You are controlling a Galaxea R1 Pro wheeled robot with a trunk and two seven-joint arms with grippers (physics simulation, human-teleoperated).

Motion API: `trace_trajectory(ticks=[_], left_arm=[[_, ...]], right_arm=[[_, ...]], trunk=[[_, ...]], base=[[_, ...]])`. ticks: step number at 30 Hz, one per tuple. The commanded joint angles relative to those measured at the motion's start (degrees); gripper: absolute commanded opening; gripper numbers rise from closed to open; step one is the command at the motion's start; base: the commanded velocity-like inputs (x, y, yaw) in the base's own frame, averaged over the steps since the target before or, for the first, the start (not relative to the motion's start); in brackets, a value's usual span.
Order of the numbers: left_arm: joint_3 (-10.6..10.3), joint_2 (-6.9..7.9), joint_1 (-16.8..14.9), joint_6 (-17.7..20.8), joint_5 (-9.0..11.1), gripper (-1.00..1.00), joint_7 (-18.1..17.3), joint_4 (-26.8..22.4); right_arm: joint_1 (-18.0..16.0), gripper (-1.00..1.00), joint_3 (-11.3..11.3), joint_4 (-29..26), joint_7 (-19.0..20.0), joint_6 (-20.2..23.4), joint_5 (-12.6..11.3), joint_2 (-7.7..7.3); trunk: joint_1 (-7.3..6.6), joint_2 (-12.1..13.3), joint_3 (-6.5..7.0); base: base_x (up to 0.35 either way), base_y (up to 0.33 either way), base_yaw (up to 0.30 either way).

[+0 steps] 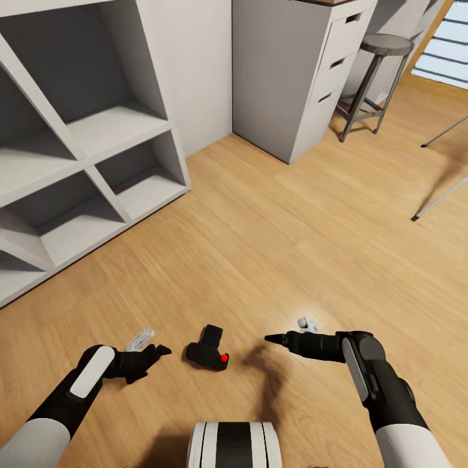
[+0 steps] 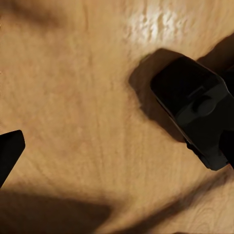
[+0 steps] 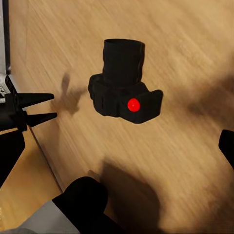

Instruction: Attach the digital camera to the camera tripod in the bedroom.

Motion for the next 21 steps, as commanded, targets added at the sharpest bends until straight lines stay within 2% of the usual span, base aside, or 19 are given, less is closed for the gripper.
trace_trajectory(ticks=[1,4,8,21], left_arm=[[-0.19,0.06,-0.02,0.01,0.63,1.0,0.53,-0.09],[-0.2,0.06,-0.02,0.01,0.65,1.0,0.53,-0.08],[-0.17,0.06,-0.02,0.01,0.65,1.0,0.53,-0.07],[-0.12,0.06,-0.02,0.01,0.59,1.0,0.53,-0.07]], right_arm=[[-0.02,1.0,-0.03,-0.04,-0.09,0.48,-0.52,0.0],[-0.02,1.0,0.0,-0.16,0.63,0.54,-0.54,-0.05],[-0.02,1.0,0.09,-0.26,4.08,0.5,-0.5,-0.09],[-0.02,1.0,0.14,0.0,6.14,0.42,-0.01,-0.09]], trunk=[[0.01,-0.03,-0.26],[0.09,-0.07,-0.93],[0.19,-0.12,-1.81],[0.19,-0.12,-1.81]], base=[[0.0,0.0,0.0],[0.0,0.0,0.0],[0.0,0.0,0.0],[0.0,0.0,0.0]])
